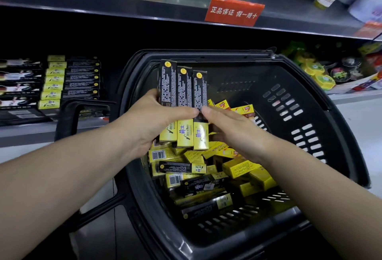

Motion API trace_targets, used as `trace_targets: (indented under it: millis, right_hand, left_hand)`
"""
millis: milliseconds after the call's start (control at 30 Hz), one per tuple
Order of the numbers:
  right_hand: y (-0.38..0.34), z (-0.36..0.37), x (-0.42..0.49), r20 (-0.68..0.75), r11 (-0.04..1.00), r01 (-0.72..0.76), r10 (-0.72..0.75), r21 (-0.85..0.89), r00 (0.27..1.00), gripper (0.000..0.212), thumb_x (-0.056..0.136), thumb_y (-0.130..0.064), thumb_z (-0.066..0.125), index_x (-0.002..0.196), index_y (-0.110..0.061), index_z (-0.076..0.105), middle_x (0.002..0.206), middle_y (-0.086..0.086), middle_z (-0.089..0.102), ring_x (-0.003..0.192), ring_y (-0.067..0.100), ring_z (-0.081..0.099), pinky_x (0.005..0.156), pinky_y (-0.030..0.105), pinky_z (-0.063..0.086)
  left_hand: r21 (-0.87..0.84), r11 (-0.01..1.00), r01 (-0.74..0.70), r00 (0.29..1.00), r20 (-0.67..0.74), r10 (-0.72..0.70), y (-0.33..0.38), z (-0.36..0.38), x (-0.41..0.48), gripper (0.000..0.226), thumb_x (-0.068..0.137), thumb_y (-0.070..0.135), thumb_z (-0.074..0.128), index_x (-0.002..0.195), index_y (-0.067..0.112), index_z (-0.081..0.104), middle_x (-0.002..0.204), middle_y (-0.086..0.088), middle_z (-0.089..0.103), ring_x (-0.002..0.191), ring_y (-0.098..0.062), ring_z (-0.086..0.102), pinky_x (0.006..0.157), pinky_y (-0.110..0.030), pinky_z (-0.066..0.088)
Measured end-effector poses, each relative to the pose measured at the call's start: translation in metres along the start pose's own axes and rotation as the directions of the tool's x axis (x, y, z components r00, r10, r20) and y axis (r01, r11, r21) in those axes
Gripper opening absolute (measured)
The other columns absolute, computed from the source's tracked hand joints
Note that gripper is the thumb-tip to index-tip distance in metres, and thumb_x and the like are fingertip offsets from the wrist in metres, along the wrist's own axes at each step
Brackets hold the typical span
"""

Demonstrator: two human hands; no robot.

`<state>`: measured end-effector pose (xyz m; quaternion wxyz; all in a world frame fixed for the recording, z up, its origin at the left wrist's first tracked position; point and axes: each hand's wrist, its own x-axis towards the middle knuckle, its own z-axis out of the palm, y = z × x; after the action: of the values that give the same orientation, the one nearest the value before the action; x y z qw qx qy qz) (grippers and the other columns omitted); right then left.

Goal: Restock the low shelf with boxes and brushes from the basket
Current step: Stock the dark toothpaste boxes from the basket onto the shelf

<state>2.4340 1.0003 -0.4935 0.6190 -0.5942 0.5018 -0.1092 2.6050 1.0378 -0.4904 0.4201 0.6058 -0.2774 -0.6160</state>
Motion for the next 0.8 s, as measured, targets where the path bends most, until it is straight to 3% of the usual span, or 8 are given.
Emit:
trace_targets:
  millis: [100,200,333,467,533,667,733,800]
  right_hand:
    - [-0.014,-0.002,0.006,-0.104,0.991,0.110,-0.101,0.078,0.989,0.055,0.088,-0.042,0.055,0.140,-0.038,0.034,0.129,-0.008,0.057,0.119,0.015,0.055,0.102,0.046,0.043]
    - [-0.037,-0.001,0.013,-0.007,0.965,0.168,-0.170,0.203,0.985,0.070,0.077,-0.028,0.067,0.137,-0.041,0.034,0.118,0.003,0.064,0.101,0.018,0.066,0.085,0.039,0.055]
    - [-0.062,0.008,0.024,0.091,0.971,0.177,-0.193,0.161,0.977,0.049,0.065,-0.030,0.071,0.110,-0.017,0.057,0.098,0.003,0.069,0.084,0.017,0.068,0.077,0.039,0.058]
    - [-0.078,0.021,0.042,0.012,0.981,0.157,-0.159,0.118,0.987,0.056,0.051,-0.043,0.074,0.094,-0.013,0.053,0.082,0.006,0.062,0.060,0.010,0.062,0.049,0.022,0.050]
    - [-0.087,0.030,0.052,-0.001,0.980,0.145,-0.147,0.132,0.989,0.048,0.057,-0.043,0.073,0.091,-0.015,0.053,0.070,0.003,0.063,0.050,0.010,0.060,0.042,0.018,0.047]
    - [-0.104,0.057,0.075,-0.021,0.984,0.176,-0.176,-0.008,0.984,0.032,0.079,-0.043,0.065,0.100,-0.020,0.067,0.079,-0.010,0.068,0.066,0.004,0.064,0.057,0.015,0.048]
    - [-0.110,0.074,0.085,-0.040,0.955,0.263,-0.271,-0.135,0.962,0.020,0.079,-0.039,0.068,0.090,-0.023,0.072,0.083,-0.017,0.070,0.074,-0.007,0.061,0.064,0.008,0.045]
    - [-0.117,0.091,0.093,-0.009,0.924,0.333,-0.340,-0.189,0.940,0.010,0.074,-0.029,0.076,0.079,-0.022,0.072,0.070,-0.017,0.069,0.064,-0.008,0.060,0.061,0.005,0.044]
  left_hand:
    - [0.044,0.999,0.015,0.996,0.090,-0.019,0.008,-0.012,-0.005,0.074,0.041,0.023,0.084,0.111,0.021,0.061,0.091,-0.001,0.075,0.085,-0.020,0.072,0.079,-0.037,0.055]
    - [0.083,0.996,0.038,0.973,0.223,-0.056,0.017,-0.030,-0.013,0.068,0.047,0.024,0.081,0.112,0.021,0.063,0.095,0.000,0.075,0.087,-0.017,0.072,0.071,-0.030,0.055]
    - [0.014,0.995,0.100,0.956,0.276,-0.100,0.028,-0.061,-0.023,0.045,0.056,0.021,0.076,0.100,0.015,0.068,0.087,-0.006,0.076,0.072,-0.018,0.073,0.049,-0.023,0.054]
    - [-0.042,0.992,0.120,0.986,0.124,-0.114,0.034,-0.110,-0.026,0.021,0.056,0.024,0.074,0.073,0.011,0.077,0.075,-0.006,0.075,0.057,-0.015,0.070,0.042,-0.022,0.051]
    - [-0.145,0.984,0.104,0.994,0.050,-0.098,0.034,-0.138,-0.029,0.014,0.056,0.021,0.073,0.065,0.011,0.077,0.074,-0.006,0.075,0.058,-0.015,0.071,0.043,-0.025,0.052]
    - [-0.227,0.972,0.055,0.994,-0.084,-0.076,0.031,-0.182,-0.038,0.010,0.060,0.019,0.069,0.056,0.013,0.076,0.067,-0.008,0.073,0.055,-0.017,0.070,0.041,-0.029,0.053]
    - [-0.242,0.969,0.048,0.985,-0.148,-0.085,0.025,-0.200,-0.043,0.012,0.061,0.018,0.069,0.065,0.010,0.076,0.068,-0.010,0.073,0.053,-0.019,0.070,0.040,-0.028,0.052]
    - [-0.209,0.977,0.050,0.973,-0.212,-0.096,0.014,-0.217,-0.048,0.025,0.061,0.018,0.070,0.084,0.006,0.069,0.063,-0.009,0.072,0.047,-0.018,0.067,0.035,-0.024,0.047]
